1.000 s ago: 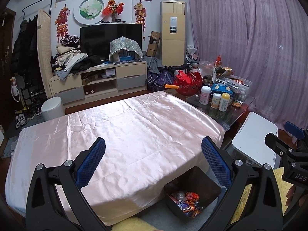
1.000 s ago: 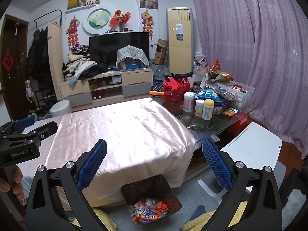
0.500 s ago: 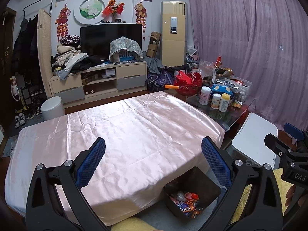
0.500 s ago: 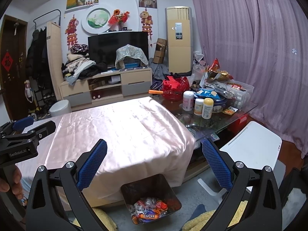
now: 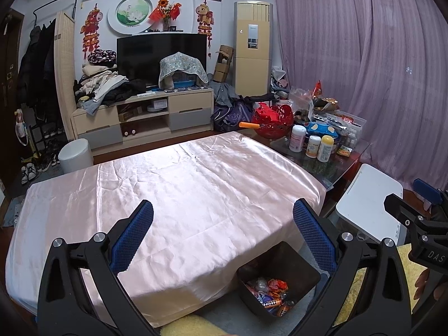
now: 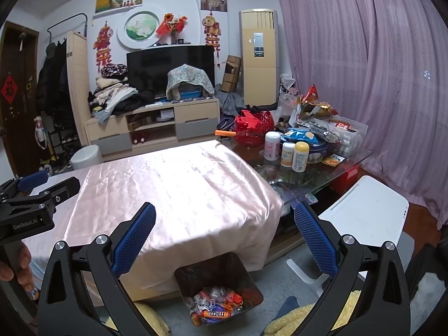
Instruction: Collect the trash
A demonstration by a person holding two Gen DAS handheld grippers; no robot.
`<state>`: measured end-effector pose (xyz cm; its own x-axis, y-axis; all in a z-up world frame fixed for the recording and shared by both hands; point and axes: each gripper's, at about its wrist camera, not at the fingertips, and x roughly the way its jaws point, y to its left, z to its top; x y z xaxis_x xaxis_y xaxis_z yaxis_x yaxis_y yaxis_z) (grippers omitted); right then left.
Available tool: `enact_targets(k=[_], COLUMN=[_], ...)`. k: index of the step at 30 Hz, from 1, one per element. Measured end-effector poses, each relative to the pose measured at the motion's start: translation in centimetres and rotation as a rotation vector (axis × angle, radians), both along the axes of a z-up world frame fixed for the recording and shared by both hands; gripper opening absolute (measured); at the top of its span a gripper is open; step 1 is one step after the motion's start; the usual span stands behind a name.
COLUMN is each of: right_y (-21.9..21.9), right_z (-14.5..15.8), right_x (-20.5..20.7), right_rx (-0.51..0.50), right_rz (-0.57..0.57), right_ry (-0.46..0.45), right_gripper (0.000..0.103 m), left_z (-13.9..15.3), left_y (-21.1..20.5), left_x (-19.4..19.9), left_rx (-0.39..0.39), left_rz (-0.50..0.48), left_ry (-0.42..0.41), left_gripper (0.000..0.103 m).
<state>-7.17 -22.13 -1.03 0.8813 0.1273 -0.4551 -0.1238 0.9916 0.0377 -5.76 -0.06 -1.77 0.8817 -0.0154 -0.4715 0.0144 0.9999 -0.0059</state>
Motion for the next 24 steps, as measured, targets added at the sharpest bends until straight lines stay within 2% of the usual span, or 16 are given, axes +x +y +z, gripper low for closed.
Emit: enact_targets(k=[24], right_y=[-0.46], right_z=[-0.28], right_x=[-0.05], right_rx=[0.005], right_rz=[-0.003], right_ry=[-0.008], right_gripper=[0.100], left_z=[0.08], left_y=[-0.87], left_x=[0.08], left_rx=[-0.002], left_rz=[0.000], left_ry=[-0.008], left_gripper=[0.095])
